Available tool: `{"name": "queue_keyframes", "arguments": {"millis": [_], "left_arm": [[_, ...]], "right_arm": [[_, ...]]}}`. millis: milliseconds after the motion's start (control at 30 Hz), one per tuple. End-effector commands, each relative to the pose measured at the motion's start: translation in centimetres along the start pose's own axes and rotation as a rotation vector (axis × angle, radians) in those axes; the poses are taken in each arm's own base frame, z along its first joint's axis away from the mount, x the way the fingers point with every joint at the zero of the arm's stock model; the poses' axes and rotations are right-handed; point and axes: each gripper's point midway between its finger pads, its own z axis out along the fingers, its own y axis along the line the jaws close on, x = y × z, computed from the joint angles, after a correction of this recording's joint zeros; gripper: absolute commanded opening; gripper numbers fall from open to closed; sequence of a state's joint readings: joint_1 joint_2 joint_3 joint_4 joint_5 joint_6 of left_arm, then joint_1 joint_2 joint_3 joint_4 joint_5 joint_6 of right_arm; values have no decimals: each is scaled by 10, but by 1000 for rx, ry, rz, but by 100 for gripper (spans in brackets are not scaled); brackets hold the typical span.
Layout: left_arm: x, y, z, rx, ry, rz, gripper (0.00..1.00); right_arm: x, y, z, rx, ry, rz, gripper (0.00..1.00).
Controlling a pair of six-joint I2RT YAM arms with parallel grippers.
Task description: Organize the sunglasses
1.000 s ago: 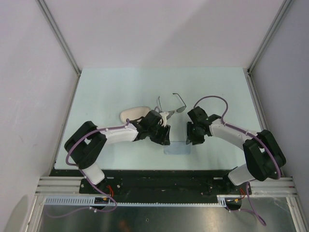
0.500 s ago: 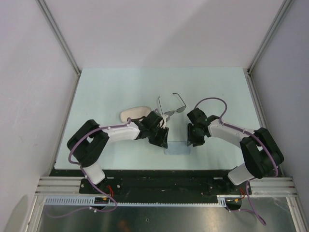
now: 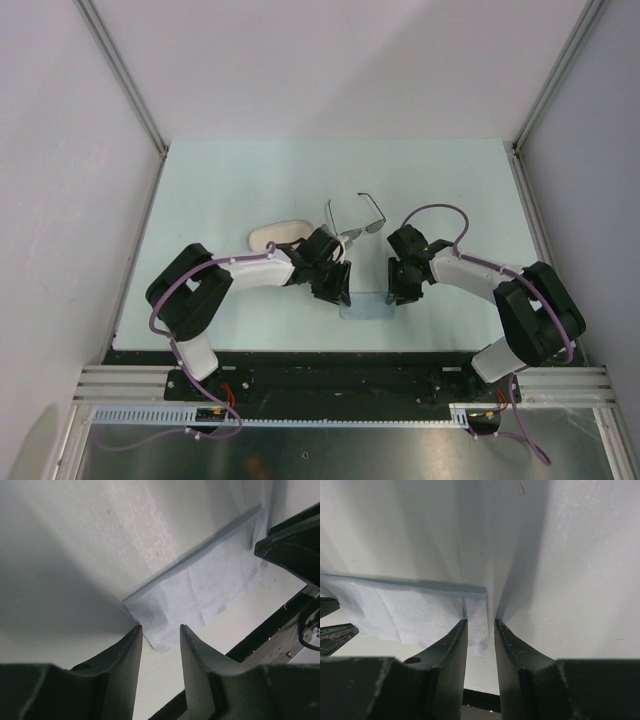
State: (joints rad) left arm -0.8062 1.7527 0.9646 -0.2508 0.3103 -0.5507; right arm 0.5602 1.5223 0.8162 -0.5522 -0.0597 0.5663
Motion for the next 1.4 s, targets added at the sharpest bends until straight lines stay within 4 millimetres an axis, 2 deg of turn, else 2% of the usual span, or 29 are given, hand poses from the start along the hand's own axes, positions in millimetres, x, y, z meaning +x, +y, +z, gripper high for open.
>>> {"name": "queue_keyframes", "arguments": {"millis": [0, 267, 567, 1100, 1367], "left_arm": [[3, 15, 6, -72, 15, -46, 42], [6, 21, 9, -99, 30, -46, 39], [10, 28, 10, -127, 40, -41, 38], [16, 35, 15, -156, 74, -54, 32], [18, 45, 14, -215, 80, -73, 20]], "right_arm": [[7, 2, 7, -21, 31, -11, 32], [11, -1, 12, -2, 52, -4, 19], [13, -1, 15, 9, 58, 4, 11], [15, 2, 17, 6, 58, -5, 9], [15, 2, 17, 4, 59, -11, 8]]}}
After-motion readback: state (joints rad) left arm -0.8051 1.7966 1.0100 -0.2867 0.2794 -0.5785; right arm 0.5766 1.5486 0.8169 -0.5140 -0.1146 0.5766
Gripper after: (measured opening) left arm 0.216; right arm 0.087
